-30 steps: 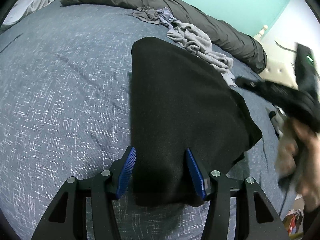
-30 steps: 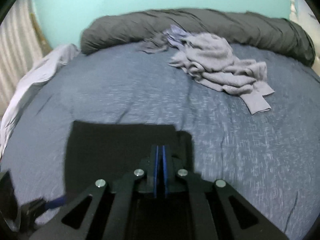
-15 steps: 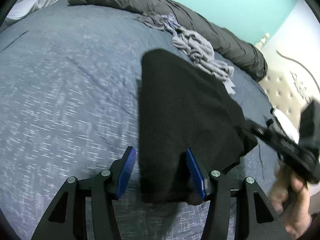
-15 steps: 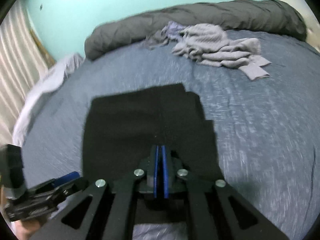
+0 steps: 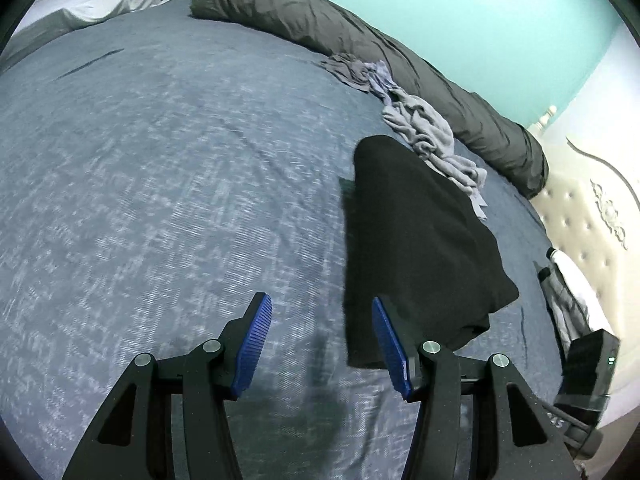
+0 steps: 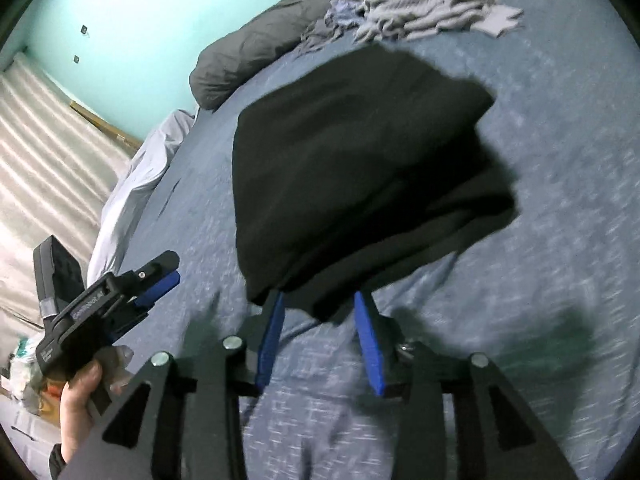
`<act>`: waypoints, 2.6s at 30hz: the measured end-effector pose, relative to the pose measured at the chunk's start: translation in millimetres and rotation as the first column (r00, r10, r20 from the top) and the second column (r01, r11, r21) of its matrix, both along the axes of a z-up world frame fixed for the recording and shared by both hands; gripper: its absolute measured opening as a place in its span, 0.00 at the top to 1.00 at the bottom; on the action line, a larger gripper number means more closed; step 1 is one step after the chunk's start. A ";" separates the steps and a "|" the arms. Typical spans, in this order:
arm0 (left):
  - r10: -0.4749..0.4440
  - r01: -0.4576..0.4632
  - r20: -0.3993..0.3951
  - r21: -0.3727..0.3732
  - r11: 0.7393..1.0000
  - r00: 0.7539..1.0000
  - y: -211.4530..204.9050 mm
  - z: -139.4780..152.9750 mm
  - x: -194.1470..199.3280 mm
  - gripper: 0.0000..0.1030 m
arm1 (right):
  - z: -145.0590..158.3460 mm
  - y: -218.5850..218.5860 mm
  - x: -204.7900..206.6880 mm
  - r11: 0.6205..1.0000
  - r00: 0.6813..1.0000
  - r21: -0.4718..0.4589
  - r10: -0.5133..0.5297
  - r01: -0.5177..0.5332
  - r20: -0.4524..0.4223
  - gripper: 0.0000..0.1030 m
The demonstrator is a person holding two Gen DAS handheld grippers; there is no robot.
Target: Fold clothes
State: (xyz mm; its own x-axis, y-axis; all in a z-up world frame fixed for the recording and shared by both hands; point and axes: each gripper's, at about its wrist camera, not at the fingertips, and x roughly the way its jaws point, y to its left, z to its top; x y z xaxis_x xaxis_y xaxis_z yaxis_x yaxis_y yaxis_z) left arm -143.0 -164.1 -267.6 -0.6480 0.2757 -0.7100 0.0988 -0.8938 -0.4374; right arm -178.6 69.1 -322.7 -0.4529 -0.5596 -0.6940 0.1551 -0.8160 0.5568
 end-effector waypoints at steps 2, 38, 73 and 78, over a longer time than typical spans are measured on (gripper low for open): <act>0.006 -0.006 0.001 0.000 1.000 1.000 -4.5 -1.3 2.6 0.45 | -7.8 -8.7 3.0 1.000 1.000 -0.020 0.009 -0.009 0.023 0.64; 0.008 -0.008 -0.022 -0.001 1.000 1.000 -9.3 6.2 15.8 0.45 | -1.4 6.6 -7.9 1.000 0.999 0.000 -0.030 0.030 0.016 0.93; -0.404 0.405 0.036 -0.052 0.913 0.914 154.7 -4.5 34.0 0.45 | 5.6 196.5 -9.7 0.944 0.990 0.318 -0.115 0.085 0.078 0.85; -0.442 0.444 0.049 -0.064 0.894 0.896 170.7 -6.8 28.0 0.45 | 26.7 213.5 16.9 0.979 0.992 0.170 -0.117 0.109 0.037 0.71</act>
